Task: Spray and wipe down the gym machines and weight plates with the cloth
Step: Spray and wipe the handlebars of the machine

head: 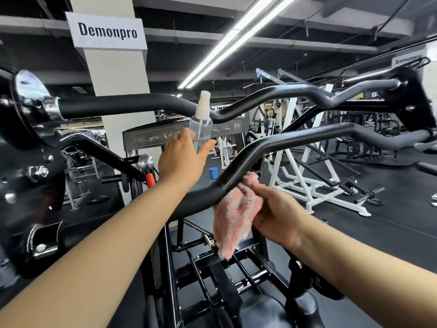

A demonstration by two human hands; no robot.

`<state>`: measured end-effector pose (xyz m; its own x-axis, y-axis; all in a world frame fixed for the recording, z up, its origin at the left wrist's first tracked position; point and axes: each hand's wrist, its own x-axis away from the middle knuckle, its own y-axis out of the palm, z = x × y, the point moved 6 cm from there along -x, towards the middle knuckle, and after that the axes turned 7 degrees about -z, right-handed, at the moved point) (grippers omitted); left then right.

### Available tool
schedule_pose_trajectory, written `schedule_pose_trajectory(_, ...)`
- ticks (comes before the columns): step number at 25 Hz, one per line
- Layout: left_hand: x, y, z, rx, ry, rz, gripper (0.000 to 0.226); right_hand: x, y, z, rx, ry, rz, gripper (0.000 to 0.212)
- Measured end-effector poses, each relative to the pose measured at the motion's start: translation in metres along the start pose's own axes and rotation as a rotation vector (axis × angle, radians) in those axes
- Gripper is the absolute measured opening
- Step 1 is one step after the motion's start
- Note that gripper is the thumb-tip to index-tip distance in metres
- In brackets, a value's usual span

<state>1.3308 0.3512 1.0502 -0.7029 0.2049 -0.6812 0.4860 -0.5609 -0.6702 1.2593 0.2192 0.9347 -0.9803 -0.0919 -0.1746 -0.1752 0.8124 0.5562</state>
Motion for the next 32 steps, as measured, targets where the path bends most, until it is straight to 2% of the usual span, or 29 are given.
schedule_pose_trajectory(2, 0.000, 0.000, 0.000, 0.007, 0.009, -0.002, 0.053, 0.019, -0.002, -0.024, 0.036, -0.097, -0.054, 0.030)
schedule_pose_trajectory(4, -0.001, 0.001, 0.001, 0.030, 0.024, -0.016, 0.053, 0.031, -0.005, -0.062, 0.201, -0.320, -0.029, 0.034)
schedule_pose_trajectory(6, -0.002, 0.004, 0.004, 0.042, 0.032, -0.050, 0.054, 0.032, -0.014, -0.102, 0.585, -0.577, 0.096, 0.030)
schedule_pose_trajectory(8, -0.001, 0.006, 0.006, 0.023, 0.030, -0.079, 0.054, 0.020, -0.011, -0.125, 1.124, -0.768, 0.161, 0.032)
schedule_pose_trajectory(11, 0.002, 0.007, 0.008, -0.013, 0.044, -0.087, 0.053, -0.023, -0.027, -0.124, 1.909, -0.828, 0.198, 0.046)
schedule_pose_trajectory(13, 0.005, 0.006, 0.006, -0.028, 0.047, -0.071, 0.053, -0.041, -0.045, -0.128, 2.084, -0.834, 0.284, 0.047)
schedule_pose_trajectory(15, 0.005, 0.005, 0.005, -0.042, 0.034, -0.054, 0.054, -0.044, -0.062, -0.139, 2.003, -0.916, 0.321, 0.040)
schedule_pose_trajectory(17, 0.003, 0.005, 0.003, -0.044, 0.013, -0.050, 0.054, -0.034, -0.085, -0.163, 1.828, -0.940, 0.394, 0.044)
schedule_pose_trajectory(20, 0.001, 0.008, 0.000, -0.047, 0.000, -0.051, 0.053, -0.022, -0.120, -0.180, 1.679, -0.687, 0.638, 0.048)
schedule_pose_trajectory(21, 0.001, 0.008, 0.000, -0.052, -0.005, -0.051, 0.052, -0.020, -0.117, -0.176, 1.587, -0.689, 0.638, 0.045)
schedule_pose_trajectory(22, 0.001, 0.007, 0.002, -0.057, -0.009, -0.051, 0.052, -0.017, -0.108, -0.166, 1.469, -0.711, 0.618, 0.045)
schedule_pose_trajectory(24, 0.001, 0.006, 0.006, -0.062, -0.025, -0.033, 0.051, -0.019, -0.081, -0.141, 1.427, -0.724, 0.523, 0.050)
schedule_pose_trajectory(27, 0.004, 0.005, 0.008, -0.078, -0.046, -0.033, 0.048, -0.020, -0.036, -0.101, 1.626, -0.735, 0.417, 0.059)
schedule_pose_trajectory(29, 0.004, -0.001, 0.005, -0.079, -0.076, -0.019, 0.048, -0.017, 0.003, -0.080, 1.794, -0.878, 0.361, 0.054)
schedule_pose_trajectory(30, 0.005, -0.008, 0.003, -0.064, -0.101, 0.004, 0.049, -0.016, 0.018, -0.066, 1.815, -0.978, 0.305, 0.053)
schedule_pose_trajectory(32, 0.013, -0.029, -0.003, 0.005, -0.153, 0.080, 0.052, -0.008, 0.050, -0.035, 1.826, -1.051, 0.148, 0.053)
